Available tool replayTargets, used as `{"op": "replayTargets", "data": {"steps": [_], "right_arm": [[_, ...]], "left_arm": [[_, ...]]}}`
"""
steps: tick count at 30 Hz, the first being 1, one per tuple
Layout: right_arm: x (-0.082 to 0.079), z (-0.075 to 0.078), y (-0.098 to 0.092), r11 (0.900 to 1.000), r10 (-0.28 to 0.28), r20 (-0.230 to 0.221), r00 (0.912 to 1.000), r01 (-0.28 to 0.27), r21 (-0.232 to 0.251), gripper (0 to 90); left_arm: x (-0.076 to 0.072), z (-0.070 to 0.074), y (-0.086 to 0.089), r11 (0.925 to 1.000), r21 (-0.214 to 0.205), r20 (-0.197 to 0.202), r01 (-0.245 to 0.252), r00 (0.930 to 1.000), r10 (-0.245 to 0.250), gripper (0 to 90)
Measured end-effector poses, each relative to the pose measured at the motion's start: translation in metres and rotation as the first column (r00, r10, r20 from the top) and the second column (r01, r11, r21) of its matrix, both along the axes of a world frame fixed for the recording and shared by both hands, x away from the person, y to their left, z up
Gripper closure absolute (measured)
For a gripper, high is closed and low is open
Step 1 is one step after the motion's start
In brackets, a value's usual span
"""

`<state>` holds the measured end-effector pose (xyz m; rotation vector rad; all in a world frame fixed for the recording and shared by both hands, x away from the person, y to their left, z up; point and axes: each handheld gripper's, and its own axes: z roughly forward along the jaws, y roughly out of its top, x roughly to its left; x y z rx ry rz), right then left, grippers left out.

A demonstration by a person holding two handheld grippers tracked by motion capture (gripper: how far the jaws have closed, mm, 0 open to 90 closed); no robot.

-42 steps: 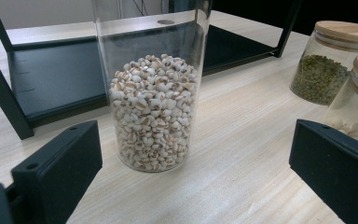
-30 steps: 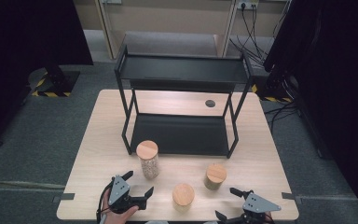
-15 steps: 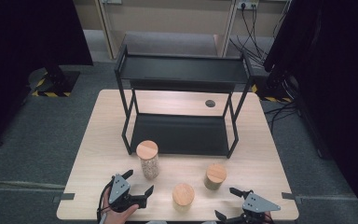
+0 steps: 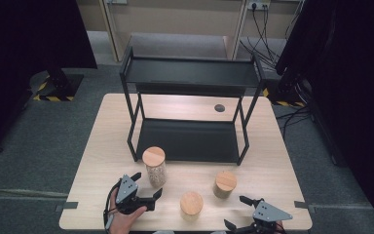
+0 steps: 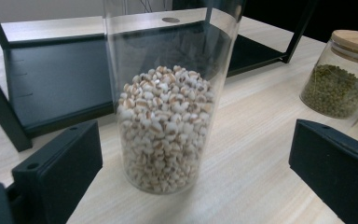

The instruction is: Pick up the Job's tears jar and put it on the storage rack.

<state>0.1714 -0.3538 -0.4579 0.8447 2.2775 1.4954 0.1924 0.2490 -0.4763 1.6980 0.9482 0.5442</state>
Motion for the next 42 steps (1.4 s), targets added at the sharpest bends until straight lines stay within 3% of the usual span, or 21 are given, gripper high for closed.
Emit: {"op": "replayTargets", "data": {"steps": [28, 42], "right_arm": [[0.000, -0.001, -0.001, 1.0000, 0.000, -0.002, 1.0000, 0.000, 0.005, 2.6], [0.000, -0.001, -0.002, 1.0000, 0.002, -0.001, 1.0000, -0.002, 0.004, 2.6]], "left_arm": [[0.034, 0.001, -0.019, 0.9995, 0.027, 0.011, -0.017, 0.9998, 0.017, 5.1], [0.039, 0.004, -0.023, 0.9980, 0.057, 0.029, -0.028, 0.9992, 0.026, 23.8]]}}
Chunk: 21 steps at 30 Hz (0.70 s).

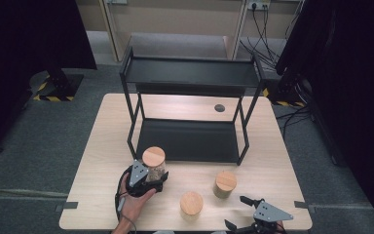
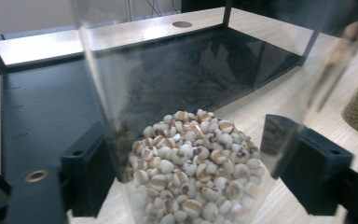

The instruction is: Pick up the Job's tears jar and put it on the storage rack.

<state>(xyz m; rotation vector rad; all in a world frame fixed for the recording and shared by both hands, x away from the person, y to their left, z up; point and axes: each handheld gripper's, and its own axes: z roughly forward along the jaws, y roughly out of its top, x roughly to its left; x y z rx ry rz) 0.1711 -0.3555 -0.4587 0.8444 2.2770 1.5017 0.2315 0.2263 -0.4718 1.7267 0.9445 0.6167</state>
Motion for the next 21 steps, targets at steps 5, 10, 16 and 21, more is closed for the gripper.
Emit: {"op": "replayTargets", "data": {"steps": [5, 10, 16, 21], "right_arm": [[0.000, 0.000, 0.000, 1.0000, 0.000, -0.001, 1.0000, 0.000, -0.001, 2.6], [0.000, 0.000, 0.000, 1.0000, 0.002, 0.001, 1.0000, -0.002, 0.001, 2.6], [0.000, 0.000, 0.000, 1.0000, 0.004, -0.002, 1.0000, -0.004, 0.000, 2.6], [0.000, 0.000, 0.000, 1.0000, 0.001, -0.001, 1.0000, -0.001, 0.001, 2.6]], "left_arm": [[-0.002, -0.003, -0.002, 1.0000, 0.001, 0.017, -0.008, 0.9998, 0.008, 25.2], [-0.002, -0.002, -0.004, 0.9999, 0.008, 0.019, -0.009, 0.9998, 0.008, 25.4], [-0.001, 0.005, -0.008, 0.9998, 0.018, 0.020, -0.005, 0.9998, 0.005, 25.5], [0.001, 0.013, -0.010, 0.9999, 0.017, 0.023, -0.001, 0.9997, 0.001, 25.5]]}}
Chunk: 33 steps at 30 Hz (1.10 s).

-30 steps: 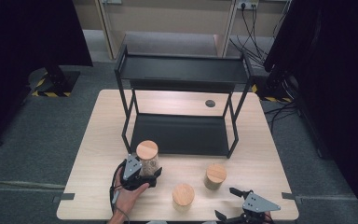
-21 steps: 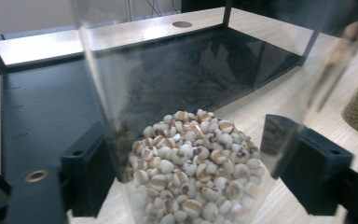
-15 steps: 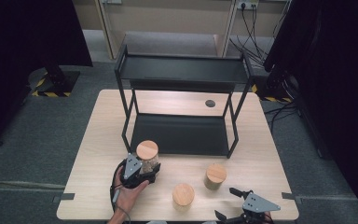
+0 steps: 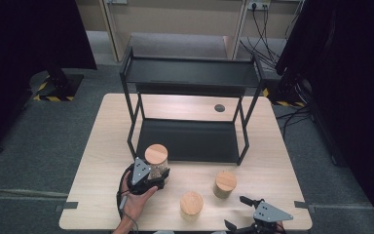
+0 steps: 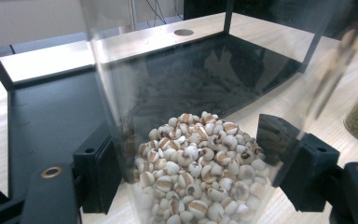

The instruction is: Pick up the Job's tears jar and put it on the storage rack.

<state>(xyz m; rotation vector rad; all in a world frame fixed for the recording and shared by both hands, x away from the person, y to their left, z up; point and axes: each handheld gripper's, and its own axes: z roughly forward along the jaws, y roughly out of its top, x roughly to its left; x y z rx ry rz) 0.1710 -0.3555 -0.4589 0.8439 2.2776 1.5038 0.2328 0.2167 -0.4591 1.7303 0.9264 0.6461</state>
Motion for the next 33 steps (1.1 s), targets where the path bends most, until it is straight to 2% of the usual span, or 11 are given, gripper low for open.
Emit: {"op": "replayTargets", "data": {"steps": [19, 33], "right_arm": [[0.000, 0.000, 0.000, 1.0000, 0.001, -0.003, 1.0000, -0.001, 0.000, 2.7], [0.001, 0.000, 0.000, 1.0000, 0.001, -0.005, 1.0000, -0.001, 0.002, 2.7]], "left_arm": [[0.025, 0.022, -0.003, 0.9995, 0.009, -0.008, -0.030, 0.9995, 0.030, 25.5], [0.048, 0.033, -0.013, 0.9991, 0.012, -0.010, -0.040, 0.9992, 0.040, 25.5]]}}
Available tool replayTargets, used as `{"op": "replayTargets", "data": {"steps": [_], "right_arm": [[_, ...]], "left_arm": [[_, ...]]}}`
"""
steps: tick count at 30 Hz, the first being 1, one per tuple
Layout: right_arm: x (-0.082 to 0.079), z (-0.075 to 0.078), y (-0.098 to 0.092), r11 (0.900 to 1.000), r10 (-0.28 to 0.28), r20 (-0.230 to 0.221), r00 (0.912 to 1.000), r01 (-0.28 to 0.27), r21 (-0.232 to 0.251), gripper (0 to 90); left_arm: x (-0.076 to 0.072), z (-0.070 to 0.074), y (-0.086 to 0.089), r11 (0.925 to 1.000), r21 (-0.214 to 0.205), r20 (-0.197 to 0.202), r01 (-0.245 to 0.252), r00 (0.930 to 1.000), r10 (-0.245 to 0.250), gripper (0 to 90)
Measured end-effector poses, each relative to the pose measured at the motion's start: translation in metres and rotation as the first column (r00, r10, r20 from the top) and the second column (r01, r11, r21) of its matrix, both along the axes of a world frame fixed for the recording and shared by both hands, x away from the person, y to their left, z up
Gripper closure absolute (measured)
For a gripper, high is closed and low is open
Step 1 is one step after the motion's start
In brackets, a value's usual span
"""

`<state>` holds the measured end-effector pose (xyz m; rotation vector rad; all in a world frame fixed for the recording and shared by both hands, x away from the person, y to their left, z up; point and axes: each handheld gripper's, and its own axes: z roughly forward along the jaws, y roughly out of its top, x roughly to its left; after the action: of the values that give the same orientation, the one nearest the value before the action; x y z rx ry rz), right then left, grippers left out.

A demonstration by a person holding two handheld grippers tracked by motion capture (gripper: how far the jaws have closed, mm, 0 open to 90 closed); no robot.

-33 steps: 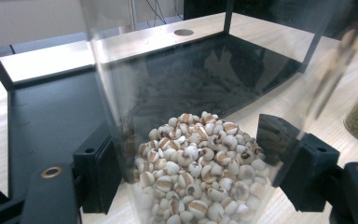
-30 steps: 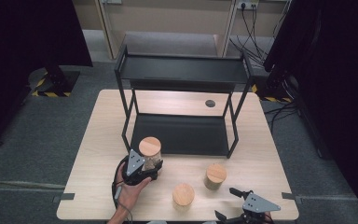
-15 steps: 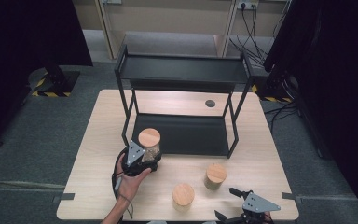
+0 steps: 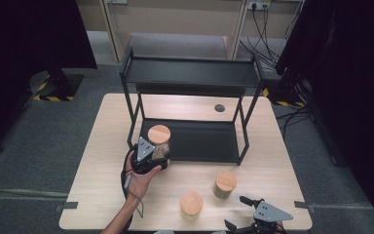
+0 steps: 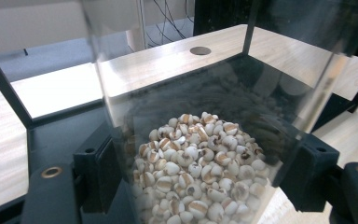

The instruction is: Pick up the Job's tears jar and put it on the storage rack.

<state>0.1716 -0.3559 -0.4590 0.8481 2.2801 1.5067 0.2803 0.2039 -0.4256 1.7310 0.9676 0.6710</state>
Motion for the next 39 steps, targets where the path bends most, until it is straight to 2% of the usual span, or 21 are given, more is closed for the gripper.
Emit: {"op": "replayTargets", "data": {"steps": [2, 17, 39], "right_arm": [[0.000, 0.000, 0.000, 1.0000, 0.000, 0.002, 1.0000, 0.000, 0.000, 2.7], [-0.001, 0.000, -0.002, 1.0000, -0.002, 0.004, 1.0000, 0.002, 0.003, 2.7], [-0.001, -0.001, -0.002, 1.0000, 0.002, 0.004, 1.0000, -0.002, 0.002, 2.7]], "left_arm": [[0.005, 0.001, -0.002, 1.0000, 0.008, -0.005, -0.002, 1.0000, 0.002, 25.5], [0.030, -0.001, -0.014, 0.9988, 0.000, -0.024, -0.048, 0.9986, 0.048, 25.5], [0.051, -0.011, -0.023, 0.9915, 0.010, -0.027, -0.130, 0.9912, 0.130, 25.5]]}}
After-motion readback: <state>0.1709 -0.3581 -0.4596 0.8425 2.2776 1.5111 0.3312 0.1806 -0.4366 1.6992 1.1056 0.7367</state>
